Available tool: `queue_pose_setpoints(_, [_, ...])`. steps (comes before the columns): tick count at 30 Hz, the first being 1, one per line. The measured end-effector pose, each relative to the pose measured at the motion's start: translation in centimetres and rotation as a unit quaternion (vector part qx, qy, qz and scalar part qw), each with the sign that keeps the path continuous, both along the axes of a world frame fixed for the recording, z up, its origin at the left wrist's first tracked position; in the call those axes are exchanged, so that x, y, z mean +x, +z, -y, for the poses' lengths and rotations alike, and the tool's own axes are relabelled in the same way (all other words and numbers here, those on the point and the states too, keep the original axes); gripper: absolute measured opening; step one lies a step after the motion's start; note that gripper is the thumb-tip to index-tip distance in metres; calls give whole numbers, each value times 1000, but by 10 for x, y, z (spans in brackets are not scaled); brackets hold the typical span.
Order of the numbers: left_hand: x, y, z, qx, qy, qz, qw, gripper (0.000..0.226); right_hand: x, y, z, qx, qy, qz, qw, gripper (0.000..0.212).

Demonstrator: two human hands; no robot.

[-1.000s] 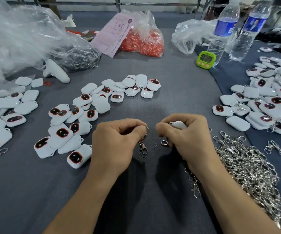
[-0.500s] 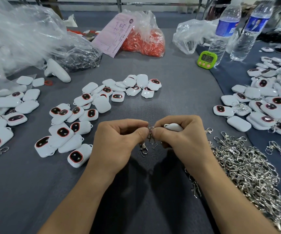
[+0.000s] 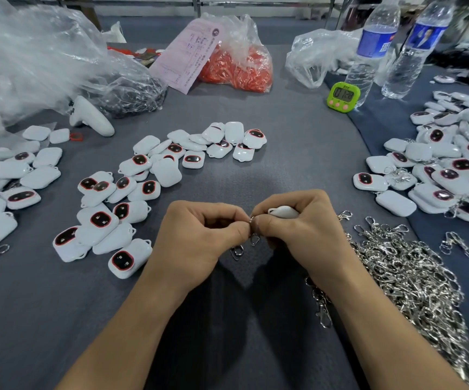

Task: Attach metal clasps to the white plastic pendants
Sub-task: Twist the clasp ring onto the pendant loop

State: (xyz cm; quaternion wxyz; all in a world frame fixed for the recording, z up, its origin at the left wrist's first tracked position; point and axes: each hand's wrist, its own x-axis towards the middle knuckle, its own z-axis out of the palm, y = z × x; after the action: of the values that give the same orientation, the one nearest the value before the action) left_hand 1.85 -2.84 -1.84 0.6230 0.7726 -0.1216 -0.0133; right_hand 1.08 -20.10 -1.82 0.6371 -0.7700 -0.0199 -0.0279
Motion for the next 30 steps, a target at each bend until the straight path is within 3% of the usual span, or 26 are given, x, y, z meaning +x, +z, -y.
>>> queue_pose_setpoints(6, [-1,1,5,-30,26,-33,999,9,-1,4,-2,-7,34,43,998,13])
queue_pose_setpoints(8, [1,1,6,-45,93,-40,994,9,-2,2,-4,-21,-4,49,999,16])
queue_pose_setpoints(10, [4,1,-4,23,214,32,976,9,-1,-1,-5,-67,-49,28,996,27])
queue_pose_setpoints(13, [6,0,-22,220,319,157,908,6,0,-3,-4,-117,-53,-14,992,41])
queue_pose_setpoints(17, [4,-2,-16,329,291,146,886,16,-6,6,-15,-138,-6,36,990,41])
queue_pose_setpoints(22, [10,-5,-22,360,270,108,886,14,-18,6,-40,-167,129,73,975,50])
queue_pose_setpoints(25, [12,-8,-23,371,271,117,880,12,-11,-3,-33,-229,72,42,970,43])
queue_pose_setpoints(30, [8,-12,-16,342,155,145,915,5,-5,-7,-2,-293,-99,34,950,42])
